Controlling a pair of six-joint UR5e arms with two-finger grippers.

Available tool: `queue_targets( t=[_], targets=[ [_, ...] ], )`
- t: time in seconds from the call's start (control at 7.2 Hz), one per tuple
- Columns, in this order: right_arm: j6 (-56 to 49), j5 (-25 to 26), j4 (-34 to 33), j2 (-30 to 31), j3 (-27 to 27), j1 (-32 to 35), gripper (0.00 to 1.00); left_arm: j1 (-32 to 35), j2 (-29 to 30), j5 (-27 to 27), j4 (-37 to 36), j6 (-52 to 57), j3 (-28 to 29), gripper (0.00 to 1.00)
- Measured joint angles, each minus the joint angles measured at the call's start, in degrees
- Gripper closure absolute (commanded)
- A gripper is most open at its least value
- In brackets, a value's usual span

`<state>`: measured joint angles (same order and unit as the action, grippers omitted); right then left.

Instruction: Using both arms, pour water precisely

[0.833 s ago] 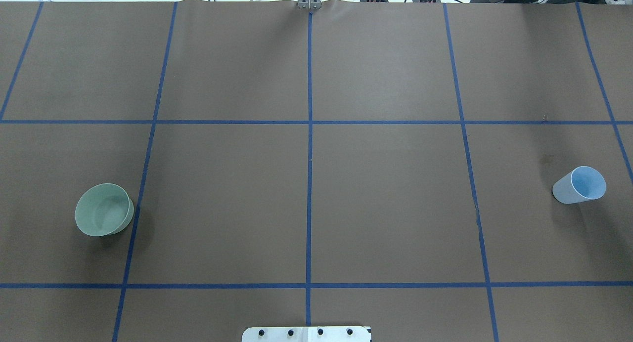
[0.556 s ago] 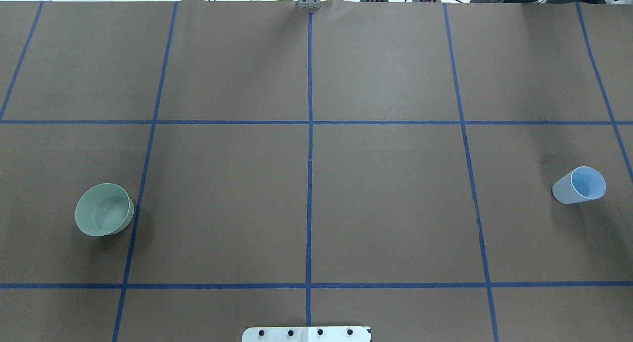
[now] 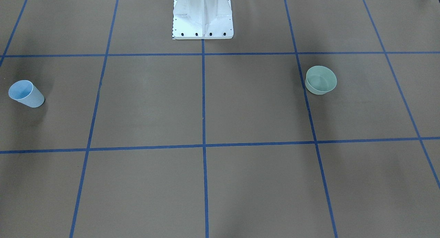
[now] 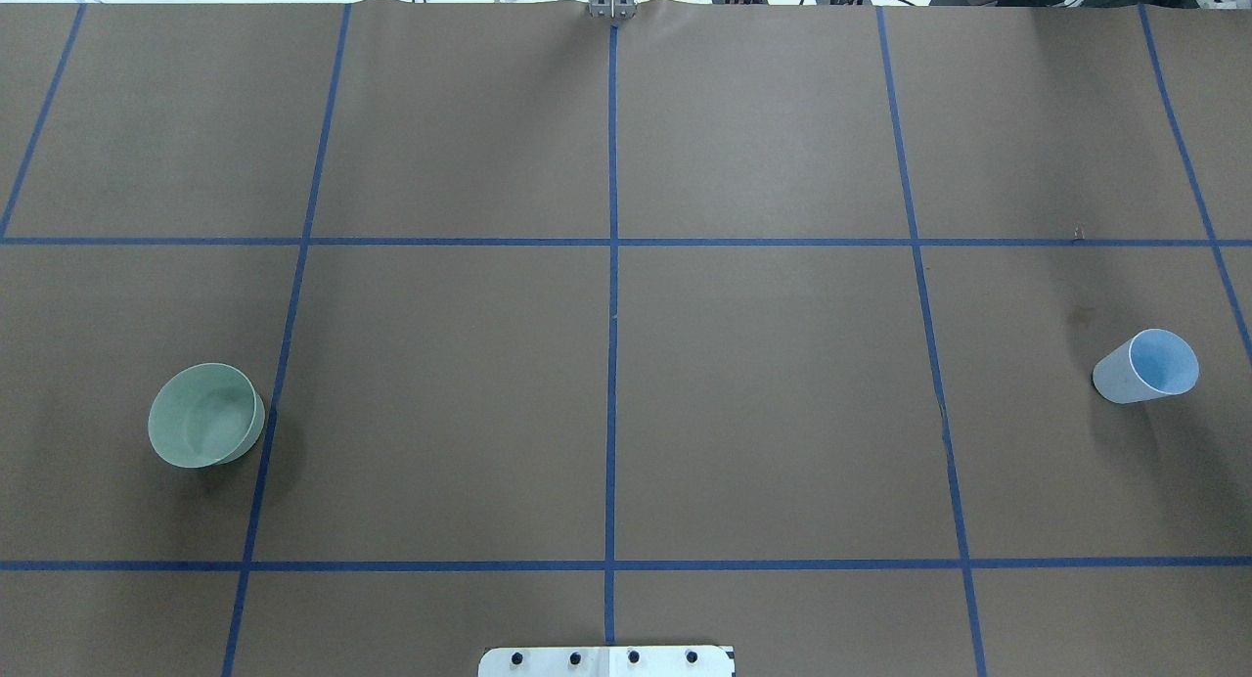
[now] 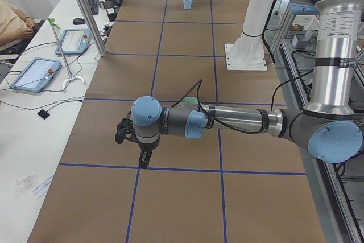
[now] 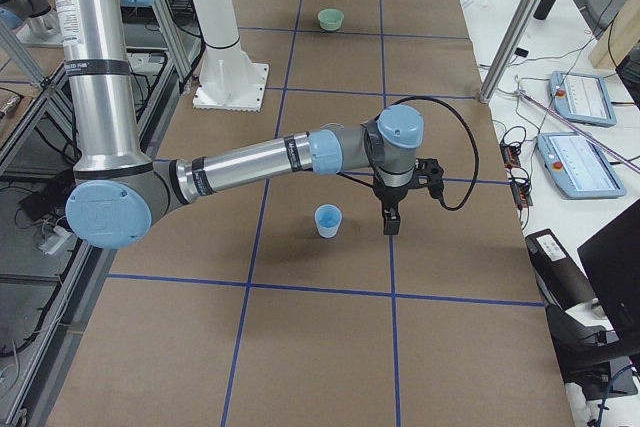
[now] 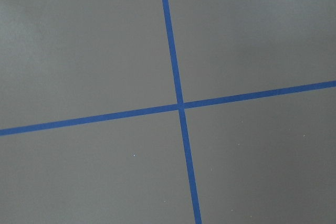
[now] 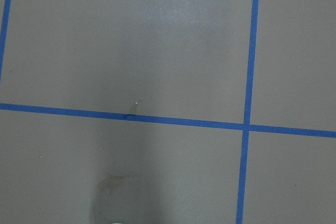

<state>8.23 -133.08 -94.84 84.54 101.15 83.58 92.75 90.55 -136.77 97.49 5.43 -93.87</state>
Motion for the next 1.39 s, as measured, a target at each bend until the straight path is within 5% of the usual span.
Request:
queue_targets(
  t=[0.56,0.83,1.39],
  targets=[
    [0.27,-0.15,-0.06,0.19,0.86,0.00,0.00,-7.77,2.79,-1.66,5.93,-9.54,-0.53,0.00],
    [0.89,-0.16,-0.08,0.26,0.98,0.00,0.00,-14.50,2.66,-1.08,15.13,-18.93,-0.98,0.00],
    [1.34,-0.25,-0.09,0.35,0.61,-0.08,0.00,-30.31,1.34,8.16,25.17,-35.97,-4.60,0.00]
  ],
)
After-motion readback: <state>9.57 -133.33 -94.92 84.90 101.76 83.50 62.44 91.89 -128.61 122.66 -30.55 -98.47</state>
